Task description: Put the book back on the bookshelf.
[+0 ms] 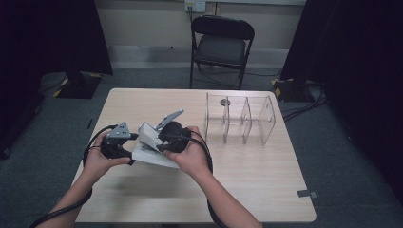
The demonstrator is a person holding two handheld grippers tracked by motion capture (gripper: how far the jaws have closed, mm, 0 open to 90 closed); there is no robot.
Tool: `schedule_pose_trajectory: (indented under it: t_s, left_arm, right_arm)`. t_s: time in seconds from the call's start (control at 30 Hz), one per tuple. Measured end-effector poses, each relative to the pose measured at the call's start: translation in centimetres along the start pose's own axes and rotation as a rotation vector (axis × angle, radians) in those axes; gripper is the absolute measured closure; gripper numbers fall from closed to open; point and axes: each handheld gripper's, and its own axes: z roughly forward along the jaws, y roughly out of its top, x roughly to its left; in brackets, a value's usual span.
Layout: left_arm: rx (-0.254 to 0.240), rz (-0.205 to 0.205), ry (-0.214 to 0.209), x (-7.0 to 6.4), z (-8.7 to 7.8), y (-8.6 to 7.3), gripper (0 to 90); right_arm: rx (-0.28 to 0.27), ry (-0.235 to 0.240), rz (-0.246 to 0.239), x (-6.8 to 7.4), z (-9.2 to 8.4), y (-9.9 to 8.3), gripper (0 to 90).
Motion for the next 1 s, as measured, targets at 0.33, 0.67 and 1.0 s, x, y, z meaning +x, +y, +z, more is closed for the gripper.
schedule_pose_trajectory:
  t_s: [0.33,0.67,1.0]
  left_arm:
    - [-0.004,-0.019,0.004,-0.06,0.09,-0.32,11.5]
    - [-0.004,-0.006,0.009,-0.15,0.12,-0.16,5.2]
    - [-0.008,0.018,-0.009,-0.43,-0.09,0.27,4.5]
  right_arm:
    - [-0.009,0.002,0.006,-0.24,-0.18,-0.07,75.0]
    - [-0.009,0.015,0.013,-0.36,-0.55,0.07,75.0]
    - [-0.001,0.012,0.009,-0.31,-1.11,0.24,75.0]
